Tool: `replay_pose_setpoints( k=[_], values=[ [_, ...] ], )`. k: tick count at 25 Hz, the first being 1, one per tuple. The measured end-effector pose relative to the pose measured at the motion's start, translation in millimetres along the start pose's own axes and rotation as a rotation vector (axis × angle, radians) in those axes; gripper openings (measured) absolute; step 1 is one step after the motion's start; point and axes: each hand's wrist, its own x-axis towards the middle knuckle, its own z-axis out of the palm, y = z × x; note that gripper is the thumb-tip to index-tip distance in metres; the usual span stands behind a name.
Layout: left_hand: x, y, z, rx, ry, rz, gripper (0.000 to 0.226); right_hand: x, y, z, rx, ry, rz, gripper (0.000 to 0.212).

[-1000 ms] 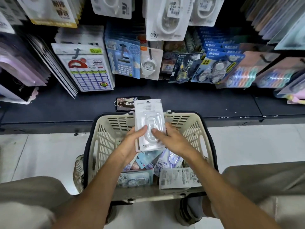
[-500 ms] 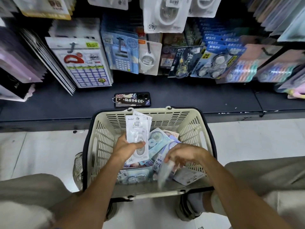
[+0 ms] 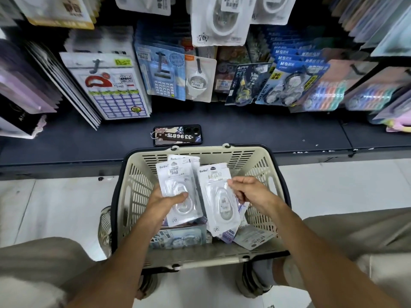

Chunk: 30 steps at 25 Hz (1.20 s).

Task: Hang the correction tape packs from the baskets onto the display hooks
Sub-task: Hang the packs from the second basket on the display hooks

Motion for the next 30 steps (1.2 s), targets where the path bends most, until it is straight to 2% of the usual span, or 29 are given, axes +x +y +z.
replay_pose_setpoints(
  k=[2, 5, 7, 10, 11, 12, 13, 15, 17, 20, 24, 27, 28, 30],
  values=[
    [-2, 2, 5, -0.055, -0.117, -0.071, 0.072, -3, -3, 12, -0.016, 0.01, 0.0, 0.016],
    [-8, 8, 14, -0.079, -0.325, -0.173, 0.07, -1, -8, 56, -0.052, 0.033, -0.024, 0.023],
    [-5, 5, 12, 0.028, -0.282, -0.149, 0.073, 4, -6, 78, 0.008, 0.048, -0.01, 0.023],
    [3, -6, 0, 0.052, -0.136, -0.144, 0.055, 14, 19, 70, 0.085, 0.249, 0.225, 0.012],
    [5, -11, -3, 0.064, -0.079, -0.153, 0.046, 15, 34, 58, -0.036, 0.346, 0.3, 0.024],
    [8, -15, -6, 0.072, -0.021, -0.157, 0.037, 15, 51, 46, -0.289, 0.401, 0.342, 0.041],
    [11, -21, -9, 0.073, 0.029, -0.157, 0.031, 14, 67, 38, -0.618, 0.396, 0.313, 0.055],
    [16, -29, -13, 0.085, 0.096, -0.163, 0.024, 20, 84, 31, -1.199, 0.232, 0.074, 0.076],
    [20, -32, -16, 0.087, 0.123, -0.182, 0.026, 37, 75, 24, -1.394, 0.054, -0.082, 0.087],
    [23, -34, -15, 0.087, 0.13, -0.19, 0.028, 54, 56, 9, -1.514, -0.049, -0.102, 0.097],
    [25, -33, -12, 0.048, 0.16, -0.188, 0.027, 55, 32, 13, -1.731, -0.036, -0.151, 0.083],
    [23, -31, -14, 0.012, 0.189, -0.18, 0.03, 54, 7, 23, -1.883, -0.09, -0.051, 0.049],
    [22, -31, -16, 0.005, 0.189, -0.175, 0.033, 53, 1, 19, -1.796, -0.109, -0.027, 0.038],
    [20, -30, -18, -0.011, 0.174, -0.169, 0.038, 44, -22, -4, -1.328, -0.174, 0.033, 0.02]
  ],
)
